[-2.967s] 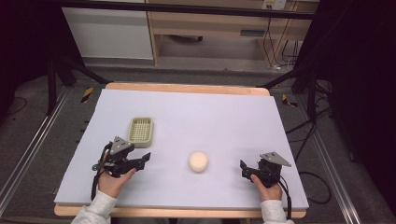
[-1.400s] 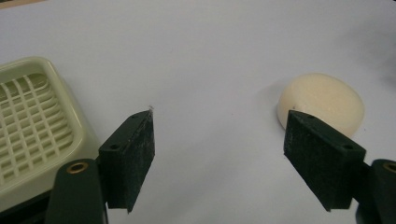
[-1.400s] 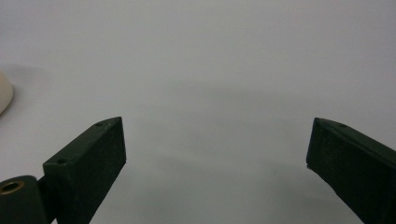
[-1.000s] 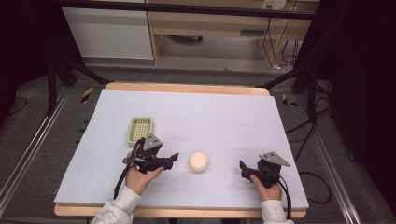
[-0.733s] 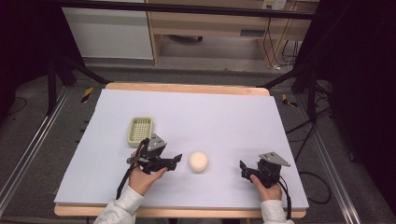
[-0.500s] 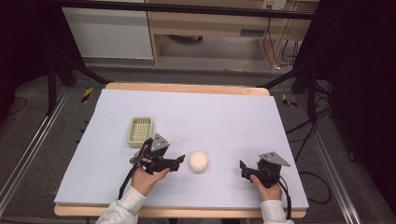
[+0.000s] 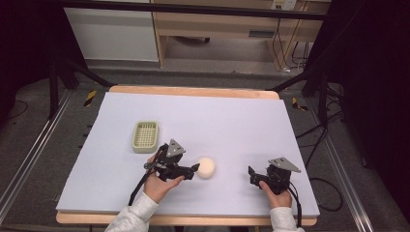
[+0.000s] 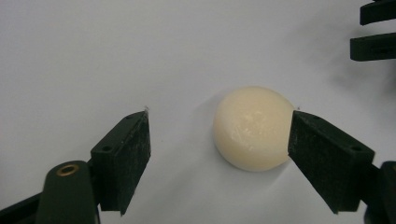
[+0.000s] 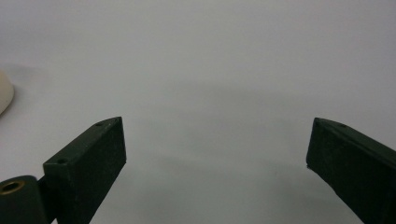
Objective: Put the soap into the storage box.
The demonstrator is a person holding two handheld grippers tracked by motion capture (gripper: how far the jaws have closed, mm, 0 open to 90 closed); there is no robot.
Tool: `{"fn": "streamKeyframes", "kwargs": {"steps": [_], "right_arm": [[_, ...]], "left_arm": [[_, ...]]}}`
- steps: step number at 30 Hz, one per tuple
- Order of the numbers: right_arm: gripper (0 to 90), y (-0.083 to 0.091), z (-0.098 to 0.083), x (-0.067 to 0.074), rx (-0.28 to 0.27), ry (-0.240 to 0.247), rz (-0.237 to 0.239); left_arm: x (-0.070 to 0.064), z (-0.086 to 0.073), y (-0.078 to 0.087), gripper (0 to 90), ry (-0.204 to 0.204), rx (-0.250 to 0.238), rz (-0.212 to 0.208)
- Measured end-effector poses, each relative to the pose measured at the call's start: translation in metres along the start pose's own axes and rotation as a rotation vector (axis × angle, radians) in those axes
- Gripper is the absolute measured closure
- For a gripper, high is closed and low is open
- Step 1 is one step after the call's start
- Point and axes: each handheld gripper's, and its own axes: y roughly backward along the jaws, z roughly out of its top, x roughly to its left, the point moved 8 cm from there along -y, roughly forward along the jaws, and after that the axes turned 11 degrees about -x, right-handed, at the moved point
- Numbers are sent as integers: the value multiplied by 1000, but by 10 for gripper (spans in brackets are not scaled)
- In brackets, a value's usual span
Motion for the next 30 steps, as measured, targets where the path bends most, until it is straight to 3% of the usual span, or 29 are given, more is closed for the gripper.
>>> {"fn": "streamKeyframes", "kwargs": {"steps": [30], "right_arm": [[52,0,0,0,1,4,2]], "left_arm": [[-24,-8,-30,158,-19,53,-41]]}}
